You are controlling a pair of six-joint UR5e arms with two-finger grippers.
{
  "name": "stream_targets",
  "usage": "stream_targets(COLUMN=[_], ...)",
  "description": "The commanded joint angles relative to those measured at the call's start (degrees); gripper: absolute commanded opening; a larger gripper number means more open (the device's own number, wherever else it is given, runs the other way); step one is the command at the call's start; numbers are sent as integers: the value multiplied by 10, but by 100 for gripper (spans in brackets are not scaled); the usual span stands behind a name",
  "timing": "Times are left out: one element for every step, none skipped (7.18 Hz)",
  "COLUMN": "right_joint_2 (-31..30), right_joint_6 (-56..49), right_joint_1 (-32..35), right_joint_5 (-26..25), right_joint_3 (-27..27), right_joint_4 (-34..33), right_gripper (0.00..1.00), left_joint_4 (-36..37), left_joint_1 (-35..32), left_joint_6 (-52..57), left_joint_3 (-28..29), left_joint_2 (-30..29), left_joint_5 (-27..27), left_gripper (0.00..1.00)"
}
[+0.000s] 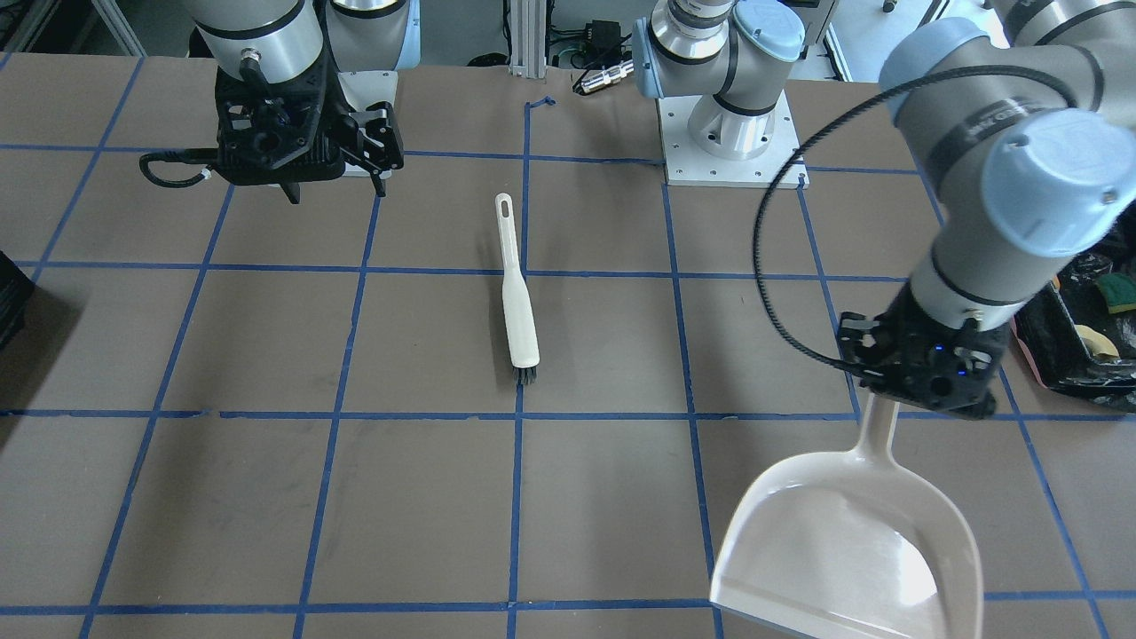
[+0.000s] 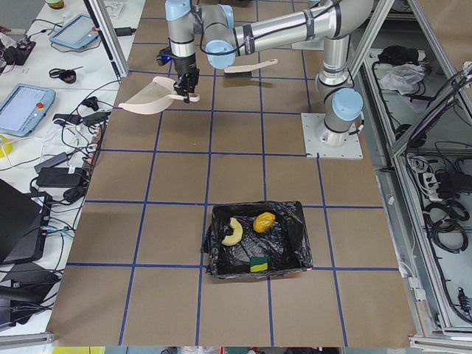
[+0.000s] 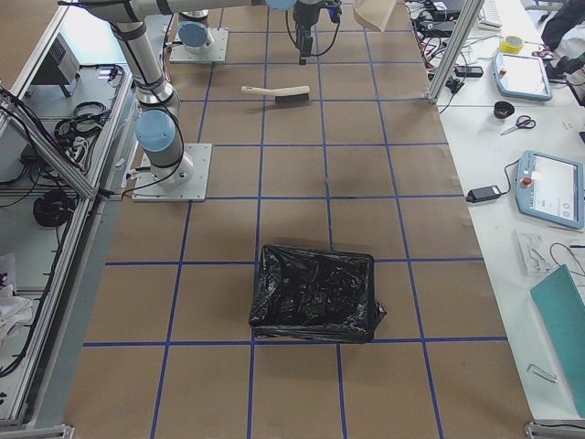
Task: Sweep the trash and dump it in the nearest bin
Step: 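Lower the dustpan onto the table near the brush with the left gripper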
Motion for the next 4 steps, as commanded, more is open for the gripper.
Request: stream_targets(right_joint_2=[-16,-14,-14,-14], right_joint_6=[-8,-17,-17,-17], right_joint_1=[-11,-26,-37,-43], right_joint_5=[-1,-15,-12,-13], right_joint_3=[19,18,13,15], right_joint_4=[-35,-61,-61,-63], right_gripper=[100,100,100,100], left_joint_4=[-77,-76,-72,-70], left_joint_1=[-81,-113,-132,-156], left_joint_6=[-151,-196,-224,-228], left_joint_3=[1,2,4,6], left_joint_2=[-18,-25,-33,-41], left_joint_5=[-29,-55,-80,-83], left_gripper=[0,0,0,0])
